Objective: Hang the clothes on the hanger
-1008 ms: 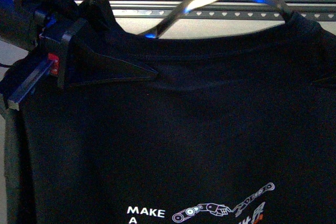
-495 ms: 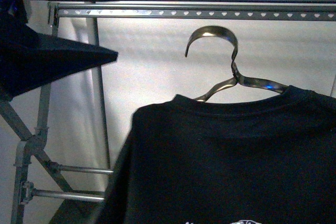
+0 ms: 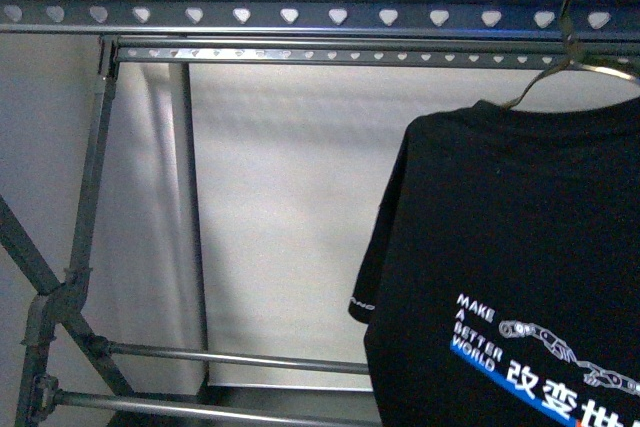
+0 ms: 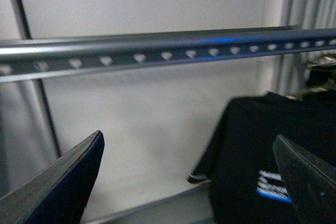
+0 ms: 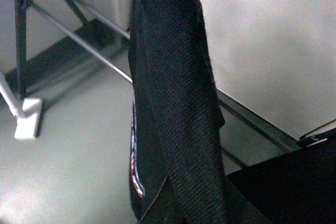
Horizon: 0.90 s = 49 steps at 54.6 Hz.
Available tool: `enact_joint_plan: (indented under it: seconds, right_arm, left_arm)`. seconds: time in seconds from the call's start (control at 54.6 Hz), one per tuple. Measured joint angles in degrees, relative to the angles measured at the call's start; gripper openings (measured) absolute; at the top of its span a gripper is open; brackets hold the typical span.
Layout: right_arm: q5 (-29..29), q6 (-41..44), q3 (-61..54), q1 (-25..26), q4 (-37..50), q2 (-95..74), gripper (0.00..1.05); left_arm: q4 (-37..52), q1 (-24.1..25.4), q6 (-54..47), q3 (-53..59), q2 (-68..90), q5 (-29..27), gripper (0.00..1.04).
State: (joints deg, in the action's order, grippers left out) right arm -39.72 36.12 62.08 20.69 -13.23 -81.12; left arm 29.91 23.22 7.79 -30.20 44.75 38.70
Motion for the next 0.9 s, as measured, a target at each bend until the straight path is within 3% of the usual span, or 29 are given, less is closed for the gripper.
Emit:
enact_joint_plan:
  seconds: [0.037,0.128,0.458,0.495,0.55,0.605,0.715,0.788,0.898]
  right_arm:
    - [-0.3,-4.6,1.6,0.5,0.1,0.1,0.03]
    - [1.5,-12.5,5.7,1.5,0.8,-0.3,0.03]
    - [7.8,-31.4,14.8,2.3,-2.2,-8.5,0.03]
    - [7.8,-32.5,14.7,2.2,-2.2,-9.1,0.03]
    - [8.2,-34.2,14.0,1.7,-0.9,-10.0,0.03]
    - [8.8,-34.9,11.5,0.8,1.3,-9.9,0.03]
    - [8.7,-36.8,4.4,-2.4,7.7,-9.4,0.04]
    - [9.7,-36.9,0.7,-3.6,12.7,-8.7,0.16]
    - [17.4,-37.9,-5.5,-3.9,24.6,-6.5,0.35]
  left_arm:
    - [-11.3,-0.4,-1.8,3.9,-8.3,-8.8,0.83]
    - [-28.4,-1.1,-5.3,14.2,-25.4,-17.0,0.65]
    - [-31.0,-13.1,-7.2,22.3,-37.6,-29.1,0.03]
    - [-31.0,-14.1,-7.4,22.7,-38.0,-30.3,0.03]
    - [-31.0,-20.1,-7.5,23.6,-39.2,-37.6,0.04]
    - [-31.0,-22.6,-7.6,24.3,-39.8,-37.9,0.04]
    - [-30.8,-23.0,-7.6,25.6,-40.7,-38.7,0.04]
    - [-30.6,-23.0,-7.6,26.1,-41.1,-38.7,0.04]
    - [-30.6,-23.0,-7.6,26.8,-41.7,-38.7,0.04]
